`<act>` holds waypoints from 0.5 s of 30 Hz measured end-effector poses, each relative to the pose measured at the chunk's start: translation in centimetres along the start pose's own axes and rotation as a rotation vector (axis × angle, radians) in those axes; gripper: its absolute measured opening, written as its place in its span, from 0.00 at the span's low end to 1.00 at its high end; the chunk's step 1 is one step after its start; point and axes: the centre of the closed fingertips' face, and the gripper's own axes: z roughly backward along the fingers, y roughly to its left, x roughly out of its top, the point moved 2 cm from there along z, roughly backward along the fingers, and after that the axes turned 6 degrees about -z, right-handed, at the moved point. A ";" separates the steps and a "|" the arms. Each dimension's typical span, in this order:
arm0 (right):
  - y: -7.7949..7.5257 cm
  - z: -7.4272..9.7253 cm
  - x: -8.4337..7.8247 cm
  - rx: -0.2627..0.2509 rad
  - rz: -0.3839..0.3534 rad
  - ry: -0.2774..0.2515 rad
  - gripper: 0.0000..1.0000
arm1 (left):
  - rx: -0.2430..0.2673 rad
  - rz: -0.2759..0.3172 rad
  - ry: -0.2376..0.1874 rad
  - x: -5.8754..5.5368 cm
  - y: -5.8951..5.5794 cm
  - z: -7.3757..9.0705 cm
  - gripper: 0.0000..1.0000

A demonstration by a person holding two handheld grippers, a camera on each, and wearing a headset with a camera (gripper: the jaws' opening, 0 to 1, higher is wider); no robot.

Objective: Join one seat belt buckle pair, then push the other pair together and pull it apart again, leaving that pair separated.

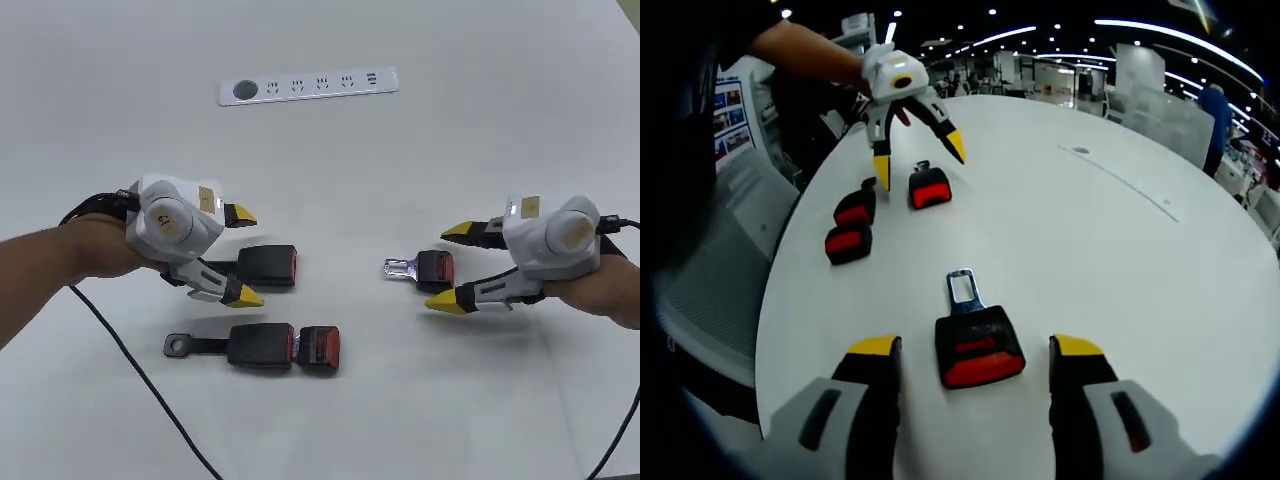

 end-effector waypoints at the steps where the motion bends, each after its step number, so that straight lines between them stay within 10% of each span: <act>1: 0.1 -0.1 0.0 0.005 0.000 0.004 0.61 | -0.003 0.003 -0.003 0.0 0.0 -0.1 0.66; 15: 0.2 -0.3 -0.6 0.045 0.067 0.051 0.48 | -0.058 -0.027 0.030 -0.9 -0.5 -1.1 0.49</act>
